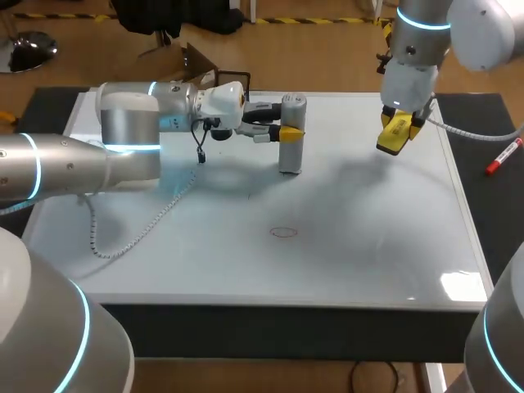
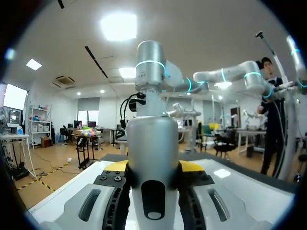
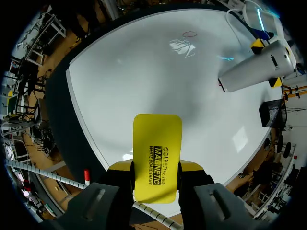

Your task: Pick up the inspection probe, press it on each red-marked spot on the whiteboard one by one, put down the probe, pick up the eraser, and wipe off all the red marks.

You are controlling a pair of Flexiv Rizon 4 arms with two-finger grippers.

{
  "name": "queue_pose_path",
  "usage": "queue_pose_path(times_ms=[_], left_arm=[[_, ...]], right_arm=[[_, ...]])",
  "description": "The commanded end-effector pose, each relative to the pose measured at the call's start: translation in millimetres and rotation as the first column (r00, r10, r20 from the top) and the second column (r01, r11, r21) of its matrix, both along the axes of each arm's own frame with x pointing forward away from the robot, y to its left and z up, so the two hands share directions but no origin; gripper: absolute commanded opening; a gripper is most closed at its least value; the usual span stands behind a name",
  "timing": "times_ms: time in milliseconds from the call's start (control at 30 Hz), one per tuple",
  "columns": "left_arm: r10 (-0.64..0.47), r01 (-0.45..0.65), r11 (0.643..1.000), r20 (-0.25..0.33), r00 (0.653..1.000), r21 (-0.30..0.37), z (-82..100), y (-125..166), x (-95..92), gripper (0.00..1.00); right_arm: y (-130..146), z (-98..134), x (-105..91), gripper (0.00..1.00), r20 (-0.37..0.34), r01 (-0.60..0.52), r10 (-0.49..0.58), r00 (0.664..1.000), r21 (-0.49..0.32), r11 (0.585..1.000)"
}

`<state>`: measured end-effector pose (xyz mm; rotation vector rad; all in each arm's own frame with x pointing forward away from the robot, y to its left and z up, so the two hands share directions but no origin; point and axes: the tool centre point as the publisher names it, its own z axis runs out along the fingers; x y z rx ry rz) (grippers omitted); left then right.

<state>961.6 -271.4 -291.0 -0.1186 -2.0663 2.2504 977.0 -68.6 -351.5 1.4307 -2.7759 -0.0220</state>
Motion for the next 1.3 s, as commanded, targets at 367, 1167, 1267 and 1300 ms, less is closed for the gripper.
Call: queue_pose_path(times_ms=[367, 1167, 1267, 1300], left_arm=[[0.02, -0.02, 1.0, 0.008, 1.0, -0.022, 15.1, 4, -9.3, 0.0], [0.231, -0.227, 0.972, 0.053, 0.972, -0.058, 62.8, 115, 3.9, 0.0], [0.275, -0.272, 0.961, 0.056, 0.96, -0.051, 62.7, 136, 7.2, 0.0], [0.292, -0.289, 0.956, 0.058, 0.955, -0.047, 62.2, 143, 9.1, 0.0]], right_arm=[[-1, 1, -0.1, 0.0, 0.0, -0.002, 0.002, 1.0, -0.002, 1.0], [-1, 1, -0.1, 0.0, 0.0, -0.002, 0.002, 1.0, -0.002, 1.0], [-1, 1, -0.1, 0.0, 0.0, -0.002, 0.002, 1.0, -0.002, 1.0], [-1, 1, -0.1, 0.0, 0.0, -0.002, 0.002, 1.0, -0.002, 1.0]])
